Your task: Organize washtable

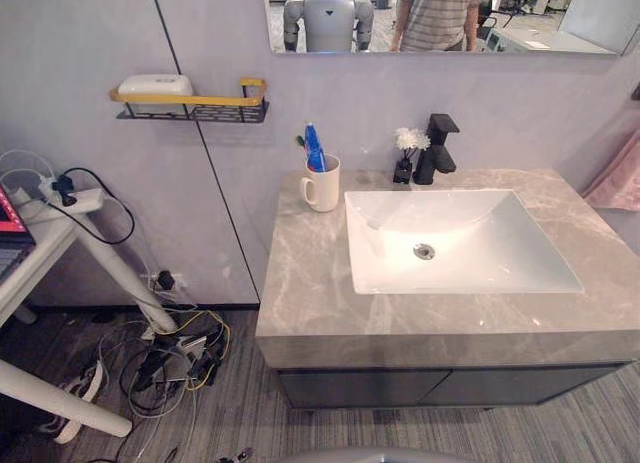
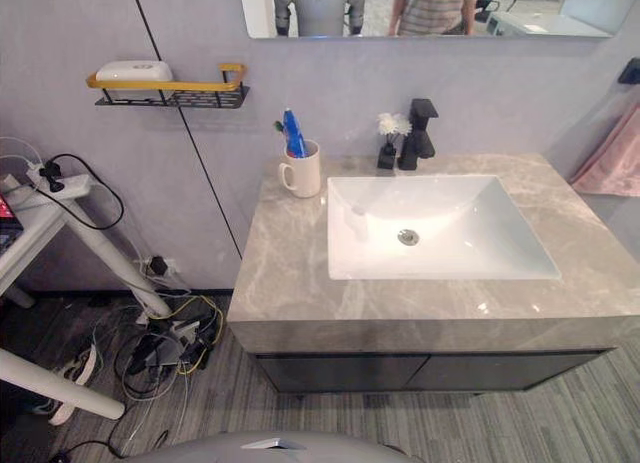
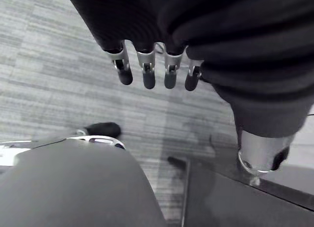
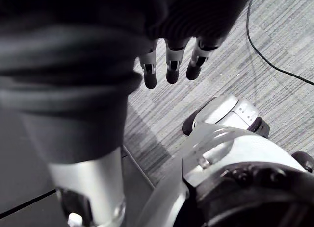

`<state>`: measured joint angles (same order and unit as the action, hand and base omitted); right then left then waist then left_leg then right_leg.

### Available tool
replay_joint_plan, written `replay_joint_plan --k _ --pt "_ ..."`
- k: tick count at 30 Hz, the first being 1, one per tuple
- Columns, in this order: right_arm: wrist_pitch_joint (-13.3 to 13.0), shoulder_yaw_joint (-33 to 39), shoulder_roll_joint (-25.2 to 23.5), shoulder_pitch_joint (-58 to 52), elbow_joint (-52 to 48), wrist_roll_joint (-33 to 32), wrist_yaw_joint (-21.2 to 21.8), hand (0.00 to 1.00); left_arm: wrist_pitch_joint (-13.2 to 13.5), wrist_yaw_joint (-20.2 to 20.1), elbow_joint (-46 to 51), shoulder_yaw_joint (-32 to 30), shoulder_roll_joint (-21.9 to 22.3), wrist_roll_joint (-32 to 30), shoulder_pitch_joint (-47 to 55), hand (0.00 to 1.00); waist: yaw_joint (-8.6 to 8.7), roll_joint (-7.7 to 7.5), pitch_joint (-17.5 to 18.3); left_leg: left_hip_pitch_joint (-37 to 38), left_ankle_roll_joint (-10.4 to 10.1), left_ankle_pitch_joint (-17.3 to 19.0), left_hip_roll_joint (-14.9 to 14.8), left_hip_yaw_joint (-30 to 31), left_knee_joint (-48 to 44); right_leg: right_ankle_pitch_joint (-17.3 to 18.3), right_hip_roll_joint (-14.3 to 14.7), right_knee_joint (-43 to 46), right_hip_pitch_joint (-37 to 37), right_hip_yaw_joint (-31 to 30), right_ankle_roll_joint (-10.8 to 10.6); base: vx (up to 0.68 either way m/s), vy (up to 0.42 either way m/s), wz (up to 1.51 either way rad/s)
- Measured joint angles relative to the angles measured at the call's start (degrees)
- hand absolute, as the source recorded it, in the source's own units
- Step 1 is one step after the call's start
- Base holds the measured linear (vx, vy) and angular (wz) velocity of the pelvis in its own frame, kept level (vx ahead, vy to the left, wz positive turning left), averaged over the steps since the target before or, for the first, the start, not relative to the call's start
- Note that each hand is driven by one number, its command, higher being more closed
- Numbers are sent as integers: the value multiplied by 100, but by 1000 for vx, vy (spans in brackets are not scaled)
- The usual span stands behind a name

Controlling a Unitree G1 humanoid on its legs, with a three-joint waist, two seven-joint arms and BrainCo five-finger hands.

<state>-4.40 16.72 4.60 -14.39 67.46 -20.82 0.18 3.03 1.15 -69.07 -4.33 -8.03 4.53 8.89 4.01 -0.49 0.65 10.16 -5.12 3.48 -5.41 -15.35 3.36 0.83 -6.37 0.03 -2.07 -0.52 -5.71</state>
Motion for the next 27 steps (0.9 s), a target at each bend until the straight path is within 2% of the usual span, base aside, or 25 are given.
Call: replay_joint_plan --k 4,6,7,8,10,11,12,13,14,15,16,17,18,19,20,21,22,23,24,25,26,27 --pt "0 -43 41 59 -1 1 0 0 12 2 7 30 -28 -152 -62 0 7 -13 -104 -226 -7 198 13 -177 -221 71 -24 127 268 -212 -64 -68 40 -25" --pt "2 -16 28 158 -3 -1 -15 0 14 28 8 51 -52 -89 -148 0 18 -68 -143 -479 52 245 59 -306 -278 107 -49 280 674 -383 -75 -25 44 -31" --pt "0 -16 11 279 -12 -36 -19 0 14 50 6 171 -96 -51 -230 0 23 -89 -296 -574 61 243 108 -379 -337 66 -54 418 891 -544 -167 -2 50 -52" --pt "2 -21 4 441 -21 -53 -20 0 19 52 9 255 -137 -42 -332 0 20 -101 -527 -594 95 236 118 -536 -421 13 -50 567 1007 -683 -143 -6 58 -56" --pt "-13 -54 -50 533 -124 -54 -16 0 -4 71 -8 247 -178 -90 -458 0 26 -161 -674 -749 222 337 114 -738 -690 -218 0 690 1214 -766 -189 -39 41 -65" --pt "-36 -147 -42 573 -225 -54 -16 0 -6 73 -4 194 -174 -121 -503 0 6 -130 -688 -882 373 351 82 -804 -766 -618 45 421 1277 -694 -254 -65 8 -73" --pt "-49 -140 -11 624 -276 -56 -16 0 -5 73 2 152 -147 -121 -497 0 -27 -61 -703 -965 455 374 -20 -843 -759 -543 99 596 1343 -553 -214 282 -94 -61" --pt "-32 -74 -11 787 -247 -55 -21 0 -6 73 88 76 -148 -117 -562 0 38 -56 -808 -895 433 365 -16 -965 -805 343 -1 2404 1809 -80 240 529 -221 -18" --pt "-29 -51 -33 721 -198 -53 -25 0 -22 74 154 99 -161 -107 -623 0 48 -99 -820 -754 434 366 32 -953 -870 630 -143 3731 1964 232 274 537 -167 6" --pt "-33 -15 -72 604 -197 -50 -28 0 -12 72 276 118 -152 -96 -615 0 7 -171 -769 -725 474 400 108 -962 -1113 445 -376 4337 1869 621 349 192 -28 3" --pt "-34 20 -103 621 -193 -34 -44 0 -2 66 356 67 -147 -81 -672 0 -63 -245 -736 -809 478 403 117 -966 -1409 402 -395 4089 1734 847 328 -4 90 -30" --pt "-44 8 9 635 -183 18 -29 0 -8 64 357 51 -9 -47 -723 0 -149 -84 -646 -1026 478 526 139 -848 -1294 333 -222 3069 1336 849 311 51 100 -69" --pt "-37 41 144 783 -152 30 -31 0 -6 58 361 58 185 -40 -655 0 -269 215 -476 -1116 570 210 154 -739 -805 382 -61 2396 1097 760 314 125 96 -83" --pt "-15 109 181 900 -122 75 -41 0 3 53 393 70 280 -34 -682 0 -319 267 -519 -1104 696 84 144 -908 -726 608 -84 2638 1142 823 280 125 63 -69" --pt "4 73 132 1049 -46 176 -48 0 0 48 391 96 217 -31 -792 0 -293 -6 -590 -1162 708 79 322 -1025 -820 920 -282 2718 1039 758 123 -53 -24 -70" --pt "37 -118 15 1245 37 238 -26 0 -52 53 371 163 158 -24 -944 0 -363 -270 -619 -1369 771 161 333 -1251 -1133 1115 -392 2259 904 761 156 -171 -83 -68" --pt "37 -202 -89 1375 3 238 -14 0 -53 45 377 212 100 -24 -991 0 -395 -328 -618 -1537 713 234 227 -1354 -1390 1073 -317 1829 841 773 147 -282 -101 -92" --pt "6 -352 -143 1505 -2 241 -13 0 -58 43 330 231 115 -41 -1088 0 -425 -294 -637 -1686 660 395 -7 -1431 -1792 909 -125 1163 562 759 108 -259 -90 -78" --pt "-19 -401 -76 1536 -12 240 -19 0 -57 48 321 264 194 -60 -1157 0 -404 -146 -741 -1707 608 519 -318 -1416 -2232 638 115 796 238 736 172 -247 -87 -59" --pt "-37 -434 -58 1524 -11 239 -21 0 -47 48 348 265 209 -79 -1146 0 -397 -99 -763 -1708 582 593 -459 -1401 -2446 562 223 663 110 699 201 -284 -53 -55" --pt "-50 -506 -28 1498 -10 234 -34 0 -44 56 383 259 252 -131 -1105 0 -392 63 -816 -1687 459 839 -872 -1391 -2937 473 484 511 -70 573 286 -230 -44 -50" --pt "-54 -532 -1 1489 -10 235 -33 0 -46 55 383 254 260 -152 -1090 0 -399 116 -831 -1687 411 914 -1027 -1373 -3129 461 604 501 -109 503 324 -254 -44 -63"
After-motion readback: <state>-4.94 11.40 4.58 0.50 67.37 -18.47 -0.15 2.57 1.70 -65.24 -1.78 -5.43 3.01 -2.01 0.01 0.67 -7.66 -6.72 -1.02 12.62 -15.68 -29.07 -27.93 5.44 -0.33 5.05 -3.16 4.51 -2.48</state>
